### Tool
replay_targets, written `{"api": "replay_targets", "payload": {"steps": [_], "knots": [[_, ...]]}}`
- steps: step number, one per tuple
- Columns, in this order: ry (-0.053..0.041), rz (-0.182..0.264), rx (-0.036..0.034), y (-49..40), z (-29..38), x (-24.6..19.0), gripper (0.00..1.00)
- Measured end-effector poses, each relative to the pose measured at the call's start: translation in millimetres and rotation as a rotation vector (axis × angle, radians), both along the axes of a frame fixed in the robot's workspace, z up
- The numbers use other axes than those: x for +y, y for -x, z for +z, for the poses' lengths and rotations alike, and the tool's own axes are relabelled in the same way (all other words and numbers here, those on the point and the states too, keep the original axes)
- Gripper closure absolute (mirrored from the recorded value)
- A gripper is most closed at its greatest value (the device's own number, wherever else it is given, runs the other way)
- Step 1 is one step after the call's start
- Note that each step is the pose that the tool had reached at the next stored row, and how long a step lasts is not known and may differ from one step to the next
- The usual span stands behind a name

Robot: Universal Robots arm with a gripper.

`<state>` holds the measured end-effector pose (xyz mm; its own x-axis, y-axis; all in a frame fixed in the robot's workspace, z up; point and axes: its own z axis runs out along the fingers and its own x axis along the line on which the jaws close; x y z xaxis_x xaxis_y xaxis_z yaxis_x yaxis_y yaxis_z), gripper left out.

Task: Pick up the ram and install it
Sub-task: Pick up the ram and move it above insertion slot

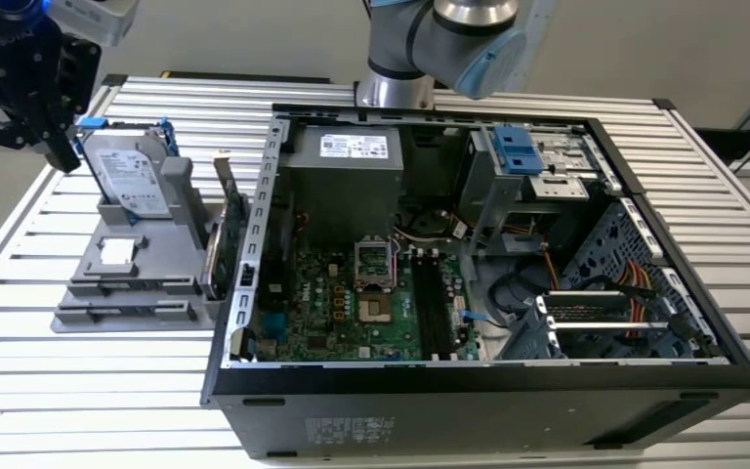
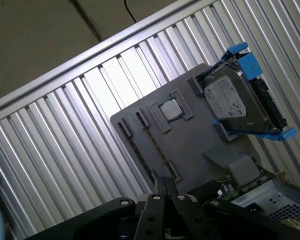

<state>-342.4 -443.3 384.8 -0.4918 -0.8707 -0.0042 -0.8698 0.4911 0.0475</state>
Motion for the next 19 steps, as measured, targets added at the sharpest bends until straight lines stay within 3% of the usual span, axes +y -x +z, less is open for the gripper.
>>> {"api": "replay_targets", "payload": {"steps": [4,9,19], "knots": [[0.0,0.015,-0.0033,0.0,0.0,0.0,1.0],[0.0001,0.038,-0.0139,0.0,0.0,0.0,1.0],[0.0002,0.042,-0.0148,0.0,0.0,0.0,1.0]]}}
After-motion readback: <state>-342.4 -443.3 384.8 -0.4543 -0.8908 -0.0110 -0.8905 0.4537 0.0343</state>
